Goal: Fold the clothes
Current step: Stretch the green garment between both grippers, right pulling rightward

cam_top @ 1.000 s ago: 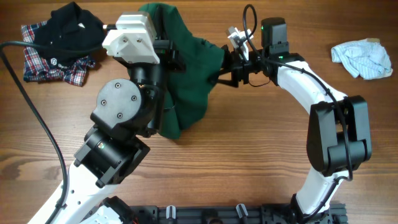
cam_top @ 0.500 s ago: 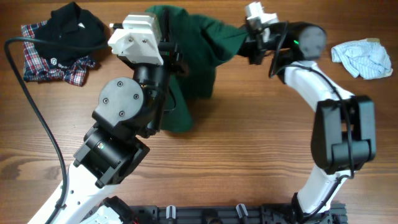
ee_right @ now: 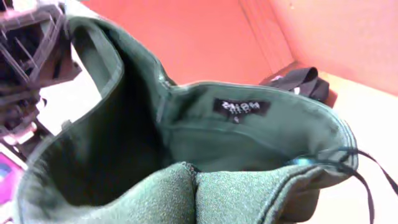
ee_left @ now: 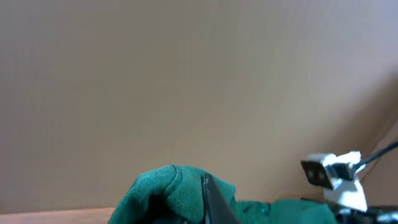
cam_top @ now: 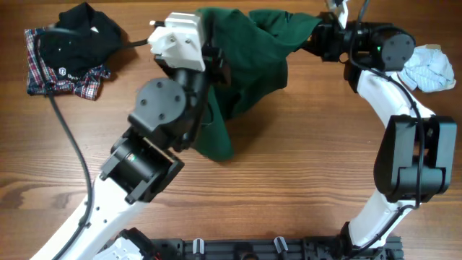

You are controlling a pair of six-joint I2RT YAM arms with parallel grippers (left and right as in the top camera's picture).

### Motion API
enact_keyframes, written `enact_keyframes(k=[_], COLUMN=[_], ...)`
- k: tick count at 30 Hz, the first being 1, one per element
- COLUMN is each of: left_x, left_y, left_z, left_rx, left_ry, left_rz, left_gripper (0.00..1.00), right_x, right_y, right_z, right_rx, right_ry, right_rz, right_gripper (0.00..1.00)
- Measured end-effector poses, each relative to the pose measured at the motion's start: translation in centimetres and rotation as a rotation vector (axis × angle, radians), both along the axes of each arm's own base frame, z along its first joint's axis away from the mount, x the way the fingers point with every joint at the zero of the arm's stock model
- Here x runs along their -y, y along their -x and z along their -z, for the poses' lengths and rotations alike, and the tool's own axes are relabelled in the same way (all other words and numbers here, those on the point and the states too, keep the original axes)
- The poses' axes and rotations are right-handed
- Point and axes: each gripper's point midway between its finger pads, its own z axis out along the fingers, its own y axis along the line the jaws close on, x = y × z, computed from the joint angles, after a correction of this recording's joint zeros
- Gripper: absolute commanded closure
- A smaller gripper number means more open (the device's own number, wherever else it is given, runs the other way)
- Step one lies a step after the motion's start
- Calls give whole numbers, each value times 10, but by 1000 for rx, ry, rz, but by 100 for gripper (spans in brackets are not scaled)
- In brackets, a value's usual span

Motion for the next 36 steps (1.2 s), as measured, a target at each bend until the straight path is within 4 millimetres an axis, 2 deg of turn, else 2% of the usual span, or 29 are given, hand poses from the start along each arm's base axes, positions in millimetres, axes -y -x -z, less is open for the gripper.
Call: enact_keyframes(k=[1,3,7,11,16,19,22,27,29,32,36], left_x=[2,4,5,6,7,9,10,14,17,23,39], left_y=[-2,-5,-5,-6,-5,-6,-9,-13,-13,-17,-29], left_z=[3,7,9,13,12,9,8,12,12,16,30], left_rx=[-8,-19,-26,-44,-42,-29,-20,-26,-28,-29,-42], left_ry=[-2,-2,13,11,17,27,35,27,25,23,10], left_rz=[1,2,6,6,13,22,21,32,47,59,85], left_gripper=[96,96,96,96,96,96,96,96,95,94,94], right_x=[3,11,25,32,38,40,47,74,81,101,123], right_y=[-1,-7,-26,-51,-82,-88,-86,-84,-83,-72,-53], right_z=[-3,-23,-58,-84,-95,-95,-93,-62,-60,-51,-51], right_rx=[-13,-74,-356,-534,-627,-623,-611,-600,-546,-501,-453], right_ry=[-1,-6,-71,-191,-217,-192,-156,-13,32,158,281], right_rz=[6,27,78,143,238,295,378,674,742,904,1057], right_gripper=[96,96,96,96,95,95,96,96,96,96,96])
